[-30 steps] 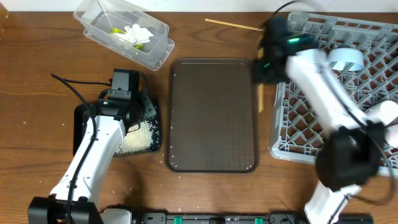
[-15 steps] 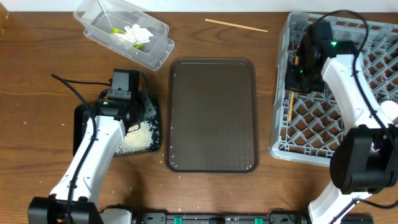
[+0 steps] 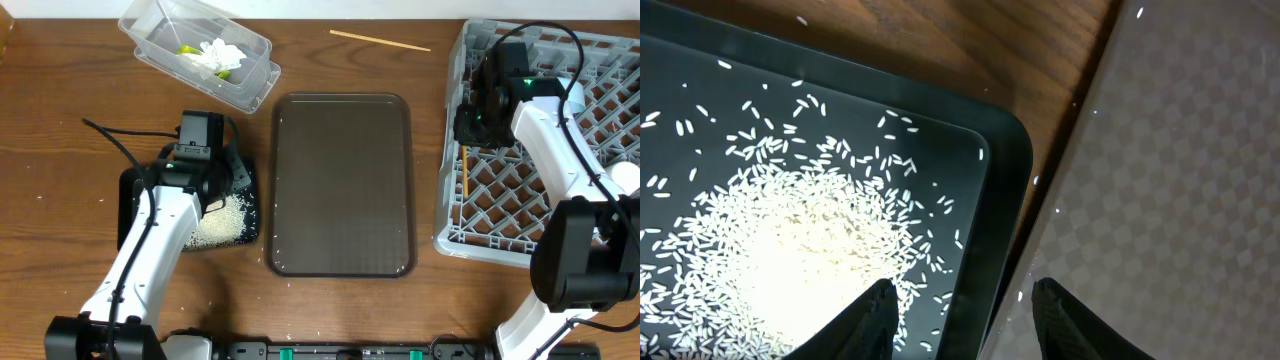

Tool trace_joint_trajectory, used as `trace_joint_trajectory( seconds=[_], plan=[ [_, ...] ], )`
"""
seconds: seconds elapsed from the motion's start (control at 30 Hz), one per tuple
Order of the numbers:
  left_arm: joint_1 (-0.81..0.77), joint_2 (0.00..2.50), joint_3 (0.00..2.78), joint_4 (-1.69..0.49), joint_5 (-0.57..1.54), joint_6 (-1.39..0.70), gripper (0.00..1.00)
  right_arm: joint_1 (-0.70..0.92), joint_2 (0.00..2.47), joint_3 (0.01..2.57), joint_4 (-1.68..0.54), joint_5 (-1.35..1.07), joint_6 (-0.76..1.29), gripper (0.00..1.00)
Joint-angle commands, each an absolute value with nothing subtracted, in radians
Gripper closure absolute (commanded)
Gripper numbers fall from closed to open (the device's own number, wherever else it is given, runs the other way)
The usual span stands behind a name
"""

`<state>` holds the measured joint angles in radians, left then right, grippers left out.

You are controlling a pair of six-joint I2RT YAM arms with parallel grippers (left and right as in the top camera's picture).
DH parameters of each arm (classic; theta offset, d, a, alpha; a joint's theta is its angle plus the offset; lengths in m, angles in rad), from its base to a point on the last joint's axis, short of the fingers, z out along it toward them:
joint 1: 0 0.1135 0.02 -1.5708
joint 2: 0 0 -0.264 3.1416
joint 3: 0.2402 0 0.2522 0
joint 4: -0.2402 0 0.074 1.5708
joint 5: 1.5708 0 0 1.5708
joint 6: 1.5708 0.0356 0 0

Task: Sort waste into correct bins and load items into the dishwasher rack
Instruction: 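Carry the chopstick with the right gripper and drop it into the rack, then reach the right gripper to the chopstick lying on the table behind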

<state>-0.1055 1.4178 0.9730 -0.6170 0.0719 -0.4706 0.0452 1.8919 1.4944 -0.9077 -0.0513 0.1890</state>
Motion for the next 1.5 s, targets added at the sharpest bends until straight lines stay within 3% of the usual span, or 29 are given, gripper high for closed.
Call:
trace_joint_trajectory(
  seconds=[0.0, 0.17, 0.33, 0.43, 0.5, 0.57, 1.0, 1.47],
  plan=[
    [-0.101, 1.411, 0.971, -0.614, 0.067, -0.464, 0.53, 0.047, 1.896, 1.492, -0.903, -0.057, 0.173, 0.78],
    [-0.101, 1.411, 0.971, -0.599, 0.067, -0.464, 0.53, 0.054, 1.891, 1.514, -0.833, -0.060, 0.095, 0.75],
    [-0.101, 1.411, 0.971, -0.590, 0.067, -0.464, 0.44, 0.066, 1.890, 1.588, -0.767, -0.060, 0.065, 0.72],
    [-0.101, 1.411, 0.971, -0.581, 0.067, -0.464, 0.41, 0.072, 1.890, 1.610, -0.752, -0.061, 0.066, 0.78],
    [-0.101, 1.411, 0.971, -0.566, 0.068, -0.464, 0.41, 0.080, 1.890, 1.610, -0.742, -0.060, 0.065, 0.92],
    [-0.104, 1.411, 0.971, -0.541, 0.076, -0.458, 0.41, 0.087, 1.891, 1.610, -0.731, -0.060, 0.065, 0.97],
    [-0.190, 1.533, 1.142, -0.454, 0.116, -0.299, 0.41, 0.091, 1.889, 1.610, -0.784, -0.065, 0.072, 0.99],
    [-0.196, 1.558, 1.165, -0.542, 0.116, -0.300, 0.40, 0.173, 1.971, 1.610, -0.142, -0.102, -0.088, 0.99]
  ],
)
